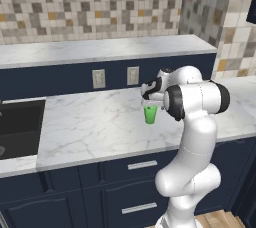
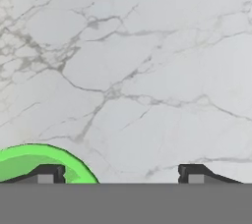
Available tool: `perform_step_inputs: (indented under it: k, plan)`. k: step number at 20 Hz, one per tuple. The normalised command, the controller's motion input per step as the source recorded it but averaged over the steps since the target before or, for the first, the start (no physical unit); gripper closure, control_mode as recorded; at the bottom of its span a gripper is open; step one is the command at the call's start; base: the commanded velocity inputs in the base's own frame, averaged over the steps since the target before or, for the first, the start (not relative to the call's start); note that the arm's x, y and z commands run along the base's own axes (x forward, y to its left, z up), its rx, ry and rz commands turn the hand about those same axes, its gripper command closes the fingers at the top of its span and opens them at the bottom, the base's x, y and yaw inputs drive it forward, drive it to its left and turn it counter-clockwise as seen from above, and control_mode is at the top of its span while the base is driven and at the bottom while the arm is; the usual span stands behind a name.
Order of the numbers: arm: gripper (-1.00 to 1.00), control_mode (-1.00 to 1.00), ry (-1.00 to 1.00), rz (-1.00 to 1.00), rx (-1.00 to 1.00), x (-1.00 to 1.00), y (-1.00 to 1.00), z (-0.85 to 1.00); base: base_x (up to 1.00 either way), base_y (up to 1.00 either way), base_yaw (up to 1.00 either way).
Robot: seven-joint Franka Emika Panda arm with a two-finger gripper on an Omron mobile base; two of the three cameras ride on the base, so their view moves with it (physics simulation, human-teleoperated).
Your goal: Place the pitcher and cup on the dining counter for serving.
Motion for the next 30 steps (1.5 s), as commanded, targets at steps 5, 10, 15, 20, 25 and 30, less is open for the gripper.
perform_step_inputs:
  k: [5, 10, 15, 20, 25, 30]
  plan:
    - [1.0, -1.0, -0.01, 0.0, 0.0, -0.52, 0.0, -0.09, 0.0, 0.0, 0.0]
    - [1.0, -1.0, -0.01, 0.0, 0.0, -0.37, 0.0, 0.0, 0.0, 0.0, 0.0]
    - [1.0, -1.0, 0.0, 0.0, 0.0, 0.0, 0.0, 0.0, 0.0, 0.0, 0.0]
    - [1.0, -1.0, -0.08, 0.01, 0.0, -0.39, -0.02, 0.36, 0.0, 0.0, 0.0]
    - [1.0, -1.0, -0.17, 0.08, 0.0, -0.92, -0.02, 0.81, 0.0, 0.0, 0.0]
    - [1.0, -1.0, -0.14, 0.12, 0.0, -1.0, -0.01, 0.66, 0.0, 0.0, 0.0]
